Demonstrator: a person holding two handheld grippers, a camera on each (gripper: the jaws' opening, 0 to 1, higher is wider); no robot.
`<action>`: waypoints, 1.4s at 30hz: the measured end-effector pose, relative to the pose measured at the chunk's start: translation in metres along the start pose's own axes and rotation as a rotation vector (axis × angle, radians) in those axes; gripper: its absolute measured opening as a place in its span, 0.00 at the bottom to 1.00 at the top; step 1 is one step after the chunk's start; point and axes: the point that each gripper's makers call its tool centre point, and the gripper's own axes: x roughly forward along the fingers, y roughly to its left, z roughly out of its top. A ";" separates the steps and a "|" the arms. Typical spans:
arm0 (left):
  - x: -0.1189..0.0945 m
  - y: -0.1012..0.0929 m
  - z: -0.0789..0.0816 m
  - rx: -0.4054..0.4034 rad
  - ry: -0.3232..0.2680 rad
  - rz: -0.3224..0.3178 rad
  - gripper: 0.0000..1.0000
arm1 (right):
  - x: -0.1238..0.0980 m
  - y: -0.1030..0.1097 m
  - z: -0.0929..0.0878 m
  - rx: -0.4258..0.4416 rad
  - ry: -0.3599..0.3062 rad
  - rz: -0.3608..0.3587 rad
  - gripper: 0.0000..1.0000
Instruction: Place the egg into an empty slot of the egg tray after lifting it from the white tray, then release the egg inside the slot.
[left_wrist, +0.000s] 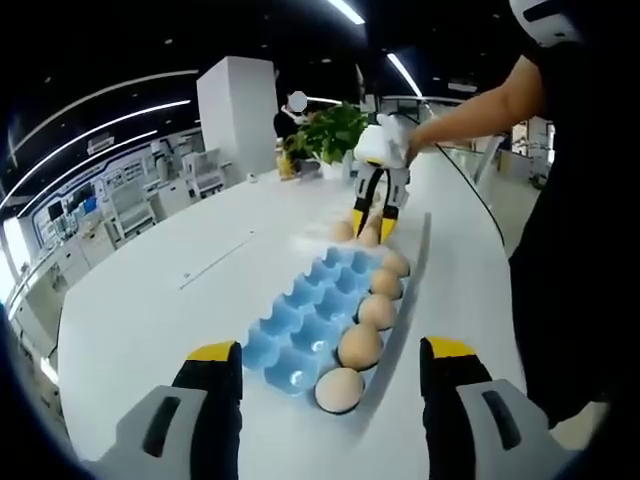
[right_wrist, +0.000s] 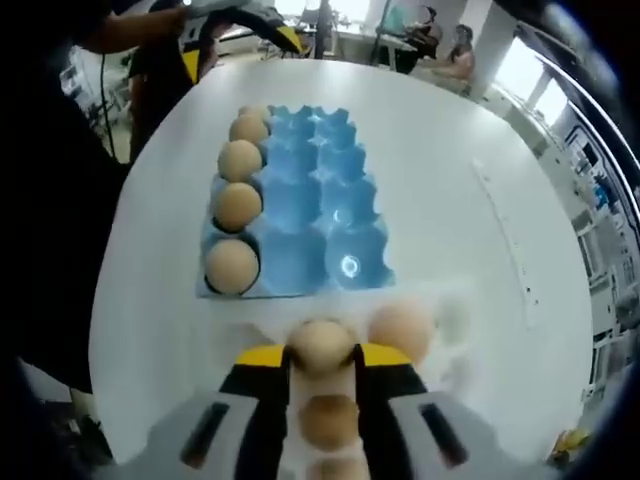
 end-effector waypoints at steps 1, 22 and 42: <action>0.000 0.000 0.000 0.002 0.001 0.001 0.73 | 0.000 0.000 0.000 0.005 0.007 0.012 0.26; 0.001 0.003 -0.001 -0.004 -0.005 0.009 0.72 | -0.018 0.000 0.001 0.153 -0.087 -0.001 0.24; -0.002 0.009 -0.009 -0.019 0.013 0.031 0.79 | -0.031 0.005 0.032 0.087 -0.138 -0.051 0.24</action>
